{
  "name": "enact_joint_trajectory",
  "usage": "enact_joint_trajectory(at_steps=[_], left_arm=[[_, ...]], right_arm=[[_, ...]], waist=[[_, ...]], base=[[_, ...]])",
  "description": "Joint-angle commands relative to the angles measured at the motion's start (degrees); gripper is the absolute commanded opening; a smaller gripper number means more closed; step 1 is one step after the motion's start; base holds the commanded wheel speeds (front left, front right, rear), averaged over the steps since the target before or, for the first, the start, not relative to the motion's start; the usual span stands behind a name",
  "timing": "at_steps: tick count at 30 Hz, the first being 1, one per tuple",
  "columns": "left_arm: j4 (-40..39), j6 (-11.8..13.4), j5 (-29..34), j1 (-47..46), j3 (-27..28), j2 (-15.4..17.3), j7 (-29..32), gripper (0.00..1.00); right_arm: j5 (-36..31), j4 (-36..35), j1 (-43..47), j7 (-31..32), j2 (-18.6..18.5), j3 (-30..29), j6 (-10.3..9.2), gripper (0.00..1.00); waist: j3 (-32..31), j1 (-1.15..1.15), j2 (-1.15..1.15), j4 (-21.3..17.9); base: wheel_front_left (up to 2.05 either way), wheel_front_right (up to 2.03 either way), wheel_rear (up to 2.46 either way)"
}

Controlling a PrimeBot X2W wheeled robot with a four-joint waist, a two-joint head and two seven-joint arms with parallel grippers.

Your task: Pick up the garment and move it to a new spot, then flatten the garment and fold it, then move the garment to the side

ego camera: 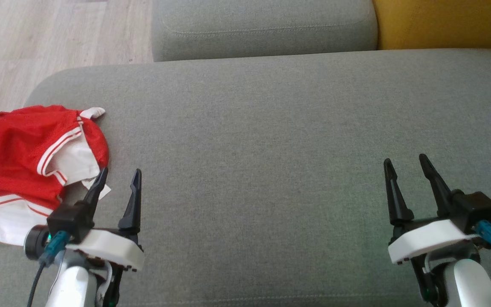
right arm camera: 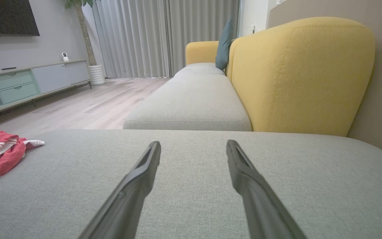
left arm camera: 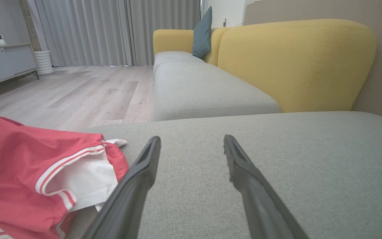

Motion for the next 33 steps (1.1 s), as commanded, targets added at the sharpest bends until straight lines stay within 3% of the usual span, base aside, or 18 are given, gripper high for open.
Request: enact_joint_trajectory(at_steps=[1, 21, 33], left_arm=[[-1.3, -0.1, -0.4, -3.6, 2.2, 0.7, -0.7, 1.0], [0.6, 0.0, -1.0, -4.4, 3.3, 0.4, -0.7, 1.0], [1.5, 0.6, -1.6, -5.4, 4.7, 0.8, -0.7, 1.0]], right_arm=[[0.8, -1.7, -1.1, -0.7, -0.1, 1.2, -0.04, 1.0], [1.7, -1.6, -1.7, -1.1, -0.1, 1.5, -0.04, 1.0], [2.7, -3.1, -2.3, -1.1, -0.1, 2.7, -0.04, 1.0]], waist=[[0.0, 0.0, 0.0, 0.0], [0.9, 0.0, 0.0, 1.3], [1.8, 0.0, 0.0, 9.6]], base=[[0.0, 0.0, 0.0], [0.0, 0.0, 0.0], [0.0, 0.0, 0.0]])
